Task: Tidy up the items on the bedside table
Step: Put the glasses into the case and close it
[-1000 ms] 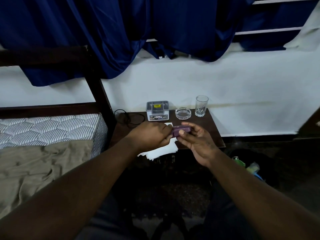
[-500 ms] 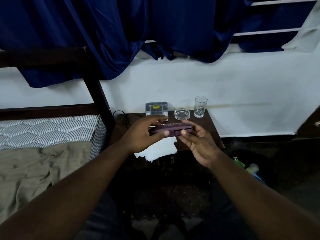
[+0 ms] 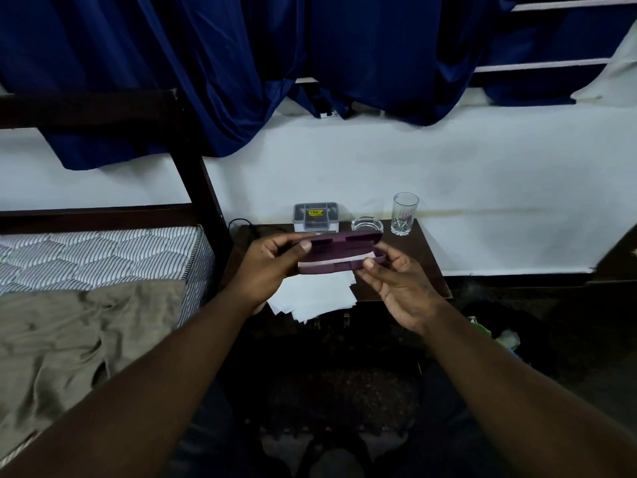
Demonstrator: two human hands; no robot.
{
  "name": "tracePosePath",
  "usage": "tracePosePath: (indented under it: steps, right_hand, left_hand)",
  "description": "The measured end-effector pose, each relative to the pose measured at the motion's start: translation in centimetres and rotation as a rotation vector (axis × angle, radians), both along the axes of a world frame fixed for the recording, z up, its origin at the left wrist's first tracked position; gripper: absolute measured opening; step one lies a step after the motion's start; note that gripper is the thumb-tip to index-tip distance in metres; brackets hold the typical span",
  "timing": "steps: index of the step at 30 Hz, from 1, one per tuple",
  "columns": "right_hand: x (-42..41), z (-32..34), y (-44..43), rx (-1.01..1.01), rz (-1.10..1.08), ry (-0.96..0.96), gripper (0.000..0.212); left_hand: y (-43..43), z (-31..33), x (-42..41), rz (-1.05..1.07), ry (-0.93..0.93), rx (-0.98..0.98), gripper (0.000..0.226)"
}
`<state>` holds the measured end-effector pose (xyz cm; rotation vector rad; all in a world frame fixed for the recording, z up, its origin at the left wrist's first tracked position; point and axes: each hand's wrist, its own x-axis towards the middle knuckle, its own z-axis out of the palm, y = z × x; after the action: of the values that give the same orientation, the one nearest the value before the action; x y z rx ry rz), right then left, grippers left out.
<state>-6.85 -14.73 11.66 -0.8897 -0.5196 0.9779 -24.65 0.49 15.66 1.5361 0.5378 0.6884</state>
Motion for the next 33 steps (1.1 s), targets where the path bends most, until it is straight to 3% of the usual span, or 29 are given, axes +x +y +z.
tracePosePath:
  steps: [3, 11, 18, 21, 26, 30, 33]
  right_hand:
    - [-0.4, 0.1, 0.5, -0.017, 0.009, 0.004, 0.05]
    - [-1.3, -1.6, 3.0, -0.05, 0.102, -0.041, 0.071]
    - [-2.2, -4.6, 6.6, -0.234, 0.151, -0.127, 0.062]
    - [-2.3, -5.8, 9.0, -0.327, 0.131, -0.182, 0.045]
    - [-1.2, -8.6, 14.6, -0.508, 0.084, -0.732, 0.009]
    - [-1.1, -9.2, 19.2, -0.501, 0.134, -1.187, 0.008]
    - [-1.5, -9.2, 22.3, -0.458, 0.185, -1.355, 0.01]
  left_hand:
    - [0.0, -0.6, 0.4, 0.121, -0.042, -0.104, 0.026]
    - [1.0, -3.7, 0.5, 0.276, -0.05, -0.386, 0.04]
    - [3.3, -7.6, -0.9, 0.58, 0.055, -0.411, 0.036]
    - [5.6, -9.8, -2.5, 0.717, 0.118, -0.334, 0.039]
    - [9.1, -11.6, -5.0, 0.931, 0.186, -0.246, 0.044]
    - [11.5, -12.9, -6.0, 1.07, 0.286, -0.171, 0.052]
    - [12.9, -13.1, -6.1, 1.139, 0.332, -0.12, 0.053]
